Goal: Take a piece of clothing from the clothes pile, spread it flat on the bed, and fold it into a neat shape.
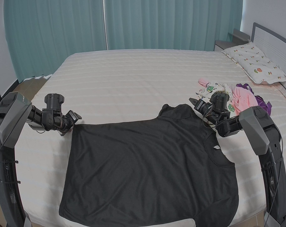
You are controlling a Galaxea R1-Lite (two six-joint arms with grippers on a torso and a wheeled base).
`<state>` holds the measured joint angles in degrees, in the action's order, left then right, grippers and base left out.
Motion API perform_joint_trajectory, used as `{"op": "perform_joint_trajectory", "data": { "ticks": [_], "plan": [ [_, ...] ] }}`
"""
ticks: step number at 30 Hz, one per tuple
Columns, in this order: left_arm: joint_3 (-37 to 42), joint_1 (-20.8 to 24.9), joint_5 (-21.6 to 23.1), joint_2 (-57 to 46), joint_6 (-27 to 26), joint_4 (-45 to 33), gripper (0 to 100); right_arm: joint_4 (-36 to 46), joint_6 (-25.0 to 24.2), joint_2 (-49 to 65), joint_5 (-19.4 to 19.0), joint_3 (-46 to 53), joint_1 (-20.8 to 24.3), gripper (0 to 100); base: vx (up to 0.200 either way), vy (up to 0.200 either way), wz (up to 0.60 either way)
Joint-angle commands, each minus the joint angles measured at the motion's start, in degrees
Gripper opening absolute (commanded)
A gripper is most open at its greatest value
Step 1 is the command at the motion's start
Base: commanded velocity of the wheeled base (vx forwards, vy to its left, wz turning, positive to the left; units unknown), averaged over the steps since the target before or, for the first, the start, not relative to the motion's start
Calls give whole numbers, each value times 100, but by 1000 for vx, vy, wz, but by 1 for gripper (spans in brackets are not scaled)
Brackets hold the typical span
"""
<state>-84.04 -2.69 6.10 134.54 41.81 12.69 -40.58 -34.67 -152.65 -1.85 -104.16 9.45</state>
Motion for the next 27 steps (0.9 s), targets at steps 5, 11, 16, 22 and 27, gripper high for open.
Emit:
{"op": "perform_joint_trajectory", "data": {
  "ticks": [5,11,16,22,27],
  "plan": [
    [63,-117,-3,-279,2,-65,100,-37,-75,781,-43,836,-31,100,0,0,0],
    [679,-267,173,-1175,20,-65,100,-152,-462,1914,-105,2075,4,100,0,0,0],
    [1821,-328,612,-2186,20,-39,100,-213,-673,3039,-114,3718,75,100,0,0,0],
    [3491,-337,990,-3276,20,5,100,-459,-1200,4121,-114,5555,171,100,-133,0,0],
    [4686,-328,1219,-3970,134,216,100,-591,-1376,4586,-105,6566,215,100,-200,0,0]
  ]
}}
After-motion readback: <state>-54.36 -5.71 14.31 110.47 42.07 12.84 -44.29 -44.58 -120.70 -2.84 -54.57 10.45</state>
